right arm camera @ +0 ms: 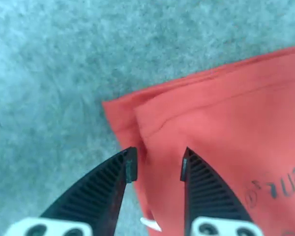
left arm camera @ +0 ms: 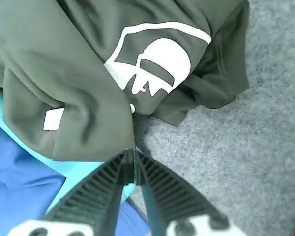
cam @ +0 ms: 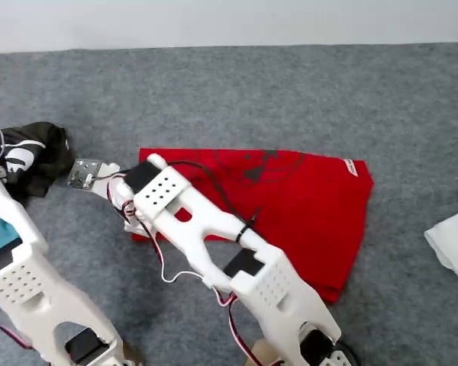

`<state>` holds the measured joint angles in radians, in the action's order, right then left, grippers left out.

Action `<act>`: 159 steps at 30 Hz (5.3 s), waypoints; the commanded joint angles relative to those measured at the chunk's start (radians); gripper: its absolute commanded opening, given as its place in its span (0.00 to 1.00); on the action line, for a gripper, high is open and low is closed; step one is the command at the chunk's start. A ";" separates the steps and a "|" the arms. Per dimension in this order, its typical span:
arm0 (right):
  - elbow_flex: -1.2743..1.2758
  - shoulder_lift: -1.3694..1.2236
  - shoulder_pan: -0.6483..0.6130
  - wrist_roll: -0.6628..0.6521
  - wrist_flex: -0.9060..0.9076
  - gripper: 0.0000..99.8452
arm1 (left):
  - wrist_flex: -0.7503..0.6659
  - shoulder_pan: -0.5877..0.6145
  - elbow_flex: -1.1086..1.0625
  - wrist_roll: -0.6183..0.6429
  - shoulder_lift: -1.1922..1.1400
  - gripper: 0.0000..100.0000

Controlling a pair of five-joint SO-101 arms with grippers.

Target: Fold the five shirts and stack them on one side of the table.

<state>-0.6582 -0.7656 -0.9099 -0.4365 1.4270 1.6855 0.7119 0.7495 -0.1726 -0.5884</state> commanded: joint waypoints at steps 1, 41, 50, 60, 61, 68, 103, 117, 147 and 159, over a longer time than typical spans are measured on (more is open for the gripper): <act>-0.100 -0.028 -0.012 0.012 -0.001 0.15 | -0.018 0.005 0.031 0.008 0.057 0.00; -0.423 -0.174 -0.004 0.011 0.246 0.14 | -0.075 -0.002 -0.071 0.006 0.058 0.00; -0.542 -0.173 0.035 0.011 0.255 0.14 | -0.075 -0.031 -0.073 0.006 0.057 0.00; -0.516 -0.259 0.007 0.011 0.283 0.11 | -0.074 -0.049 -0.073 0.006 0.057 0.00; -0.517 -0.271 0.008 0.008 0.285 0.10 | -0.074 -0.049 -0.071 0.006 0.058 0.00; -0.617 -0.197 0.101 0.011 0.371 0.04 | -0.068 -0.044 -0.067 0.006 0.069 0.00; 0.341 1.265 1.242 0.006 0.367 0.04 | 0.038 -1.166 -0.133 -0.058 0.256 0.00; 0.385 1.428 1.580 0.006 0.367 0.04 | 0.061 -1.519 -0.189 -0.189 0.074 0.07; 0.443 1.508 1.744 -0.054 0.369 0.04 | -0.035 -1.689 -0.180 -0.315 -0.212 0.23; 0.443 1.509 1.748 -0.054 0.371 0.04 | -0.118 -1.692 -0.180 -0.252 -0.226 0.10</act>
<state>-0.2148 0.7273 0.8239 -0.4795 1.7553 1.5980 -0.9666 0.5547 -0.4411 -0.8293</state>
